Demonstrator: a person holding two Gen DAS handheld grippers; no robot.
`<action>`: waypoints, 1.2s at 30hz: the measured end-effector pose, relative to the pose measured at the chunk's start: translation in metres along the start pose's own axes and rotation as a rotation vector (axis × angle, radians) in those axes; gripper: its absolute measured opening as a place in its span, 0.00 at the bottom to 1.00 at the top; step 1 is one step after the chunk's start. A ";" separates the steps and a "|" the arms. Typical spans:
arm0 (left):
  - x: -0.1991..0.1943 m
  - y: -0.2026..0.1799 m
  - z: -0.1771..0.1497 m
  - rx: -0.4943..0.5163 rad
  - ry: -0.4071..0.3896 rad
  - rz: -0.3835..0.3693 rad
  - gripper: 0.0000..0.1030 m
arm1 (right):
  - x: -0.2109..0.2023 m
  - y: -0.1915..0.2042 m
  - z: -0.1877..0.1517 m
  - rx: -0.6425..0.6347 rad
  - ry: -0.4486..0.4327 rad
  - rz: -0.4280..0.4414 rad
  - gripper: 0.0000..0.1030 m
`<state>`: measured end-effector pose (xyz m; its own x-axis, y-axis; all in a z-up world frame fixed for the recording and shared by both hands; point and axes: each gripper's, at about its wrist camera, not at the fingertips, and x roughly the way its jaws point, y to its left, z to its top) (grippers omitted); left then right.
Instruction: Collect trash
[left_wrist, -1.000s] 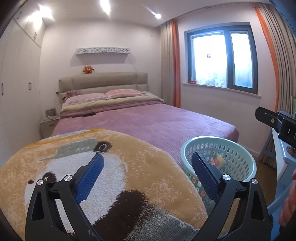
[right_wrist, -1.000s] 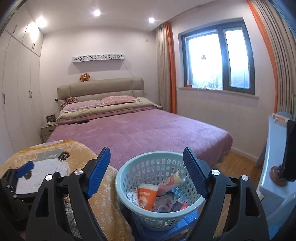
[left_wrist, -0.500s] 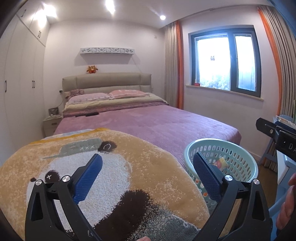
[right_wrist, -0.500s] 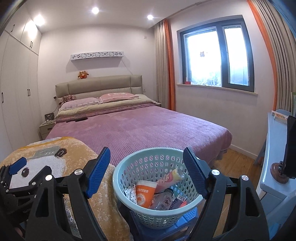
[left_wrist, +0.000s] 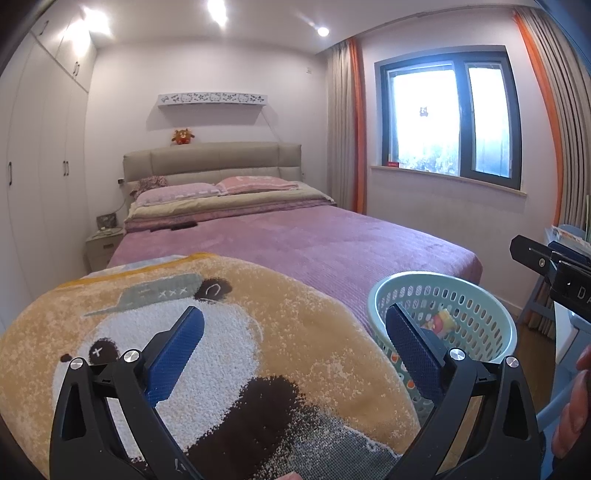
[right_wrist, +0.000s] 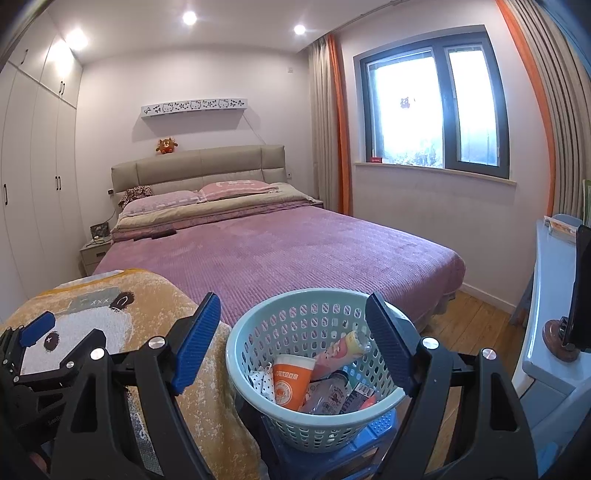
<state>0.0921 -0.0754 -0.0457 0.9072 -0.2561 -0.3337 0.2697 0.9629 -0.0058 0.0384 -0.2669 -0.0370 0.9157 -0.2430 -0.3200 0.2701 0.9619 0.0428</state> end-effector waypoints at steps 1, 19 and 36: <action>0.000 0.000 0.001 -0.001 0.000 0.000 0.93 | -0.001 0.000 0.000 -0.001 0.000 0.000 0.74; 0.003 0.002 0.001 -0.005 0.003 0.003 0.93 | 0.002 -0.002 0.000 -0.004 0.015 0.004 0.74; 0.002 0.002 0.001 0.001 -0.002 0.008 0.93 | 0.003 -0.002 0.000 -0.001 0.017 0.007 0.74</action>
<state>0.0944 -0.0742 -0.0455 0.9098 -0.2490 -0.3320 0.2631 0.9648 -0.0027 0.0402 -0.2697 -0.0378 0.9125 -0.2344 -0.3353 0.2637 0.9636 0.0439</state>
